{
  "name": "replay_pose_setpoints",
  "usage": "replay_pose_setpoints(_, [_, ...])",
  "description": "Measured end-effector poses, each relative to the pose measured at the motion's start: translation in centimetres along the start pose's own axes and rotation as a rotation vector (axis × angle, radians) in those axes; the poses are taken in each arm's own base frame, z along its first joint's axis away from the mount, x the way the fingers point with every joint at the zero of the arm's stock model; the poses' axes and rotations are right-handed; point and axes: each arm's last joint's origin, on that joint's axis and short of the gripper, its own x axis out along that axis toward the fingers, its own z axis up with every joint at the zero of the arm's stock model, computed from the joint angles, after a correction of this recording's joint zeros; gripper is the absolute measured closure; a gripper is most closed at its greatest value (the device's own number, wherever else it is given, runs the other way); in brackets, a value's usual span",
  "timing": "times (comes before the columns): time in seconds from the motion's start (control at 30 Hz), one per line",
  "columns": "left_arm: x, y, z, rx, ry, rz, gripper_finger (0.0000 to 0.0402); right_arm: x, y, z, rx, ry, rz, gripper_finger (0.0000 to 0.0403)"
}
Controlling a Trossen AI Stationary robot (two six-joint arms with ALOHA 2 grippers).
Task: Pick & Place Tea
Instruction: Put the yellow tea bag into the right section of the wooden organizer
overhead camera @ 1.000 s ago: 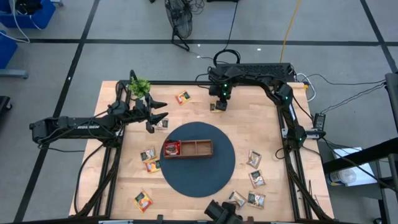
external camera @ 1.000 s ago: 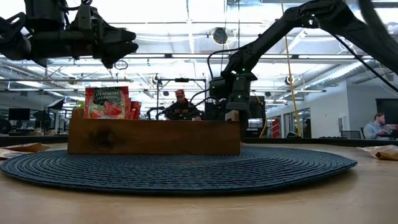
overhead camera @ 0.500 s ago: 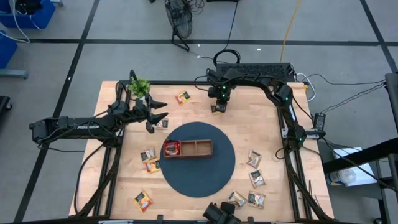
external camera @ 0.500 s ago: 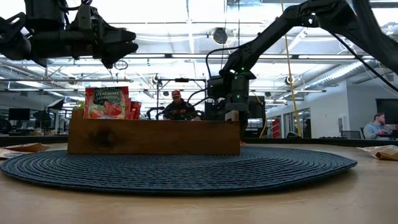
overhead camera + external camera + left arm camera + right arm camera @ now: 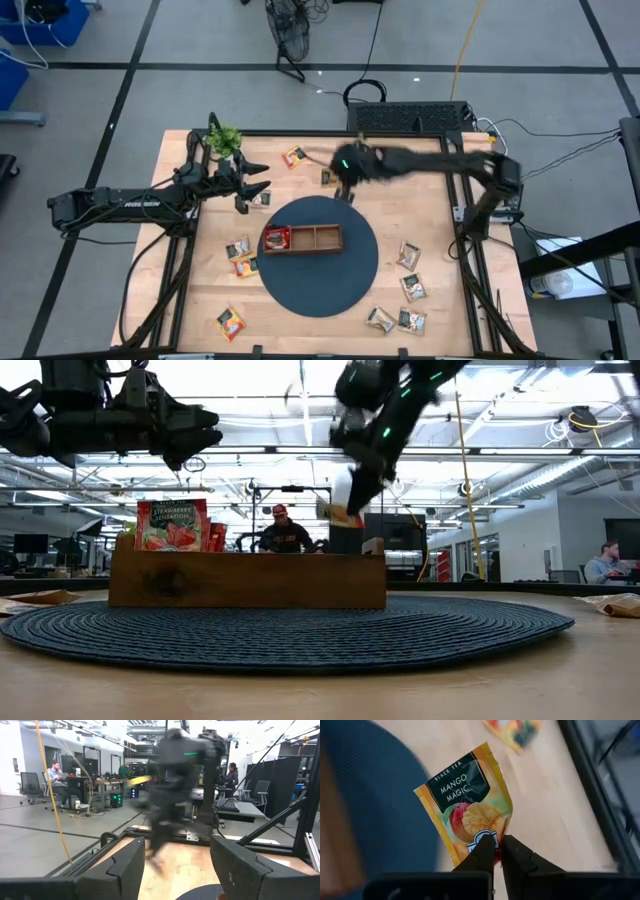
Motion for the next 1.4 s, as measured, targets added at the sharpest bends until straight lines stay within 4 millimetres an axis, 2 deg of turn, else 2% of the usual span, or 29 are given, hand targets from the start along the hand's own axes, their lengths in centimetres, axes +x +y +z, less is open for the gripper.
replay_pose_setpoints(0.13, [0.0,0.0,0.0,0.000,0.000,0.000,0.0176,-2.4,6.0,-3.7,0.110,-0.296,-0.064,0.0397])
replay_pose_setpoints(0.27, [0.0,0.0,0.0,0.000,0.000,0.000,0.0176,-2.6,12.0,-8.2,0.205,-0.555,-0.089,0.0397])
replay_pose_setpoints(0.33, [0.0,0.0,0.0,0.000,0.000,0.000,0.0176,-3.0,14.2,-9.1,0.293,-0.703,-0.097,0.0397])
replay_pose_setpoints(0.4, [0.0,0.0,0.0,0.000,0.000,0.000,0.0176,-2.6,16.5,-10.2,0.314,-0.768,-0.143,0.0397])
replay_pose_setpoints(0.5, [0.0,0.0,0.0,0.000,0.000,0.000,0.0176,-1.3,19.7,-10.9,0.251,-0.789,-0.243,0.0397])
replay_pose_setpoints(0.63, [0.0,0.0,0.0,0.000,0.000,0.000,0.0176,0.7,22.6,-9.5,0.174,-0.769,-0.368,0.0397])
replay_pose_setpoints(0.73, [0.0,0.0,0.0,0.000,0.000,0.000,0.0176,2.4,24.1,-9.0,0.073,-0.713,-0.455,0.0397])
replay_pose_setpoints(0.83, [0.0,0.0,0.0,0.000,0.000,0.000,0.0176,2.8,24.7,-8.6,0.051,-0.689,-0.500,0.0398])
replay_pose_setpoints(0.93, [0.0,0.0,0.0,0.000,0.000,0.000,0.0176,3.3,24.8,-9.1,0.068,-0.672,-0.509,0.0398])
replay_pose_setpoints(1.03, [0.0,0.0,0.0,0.000,0.000,0.000,0.0176,3.1,25.1,-9.6,0.105,-0.674,-0.481,0.0398])
replay_pose_setpoints(1.23, [0.0,0.0,0.0,0.000,0.000,0.000,0.0176,3.7,25.6,-11.0,0.243,-0.617,-0.280,0.0398])
replay_pose_setpoints(1.4, [0.0,0.0,0.0,0.000,0.000,0.000,0.0176,4.1,25.3,-11.7,0.306,-0.584,-0.286,0.0398])
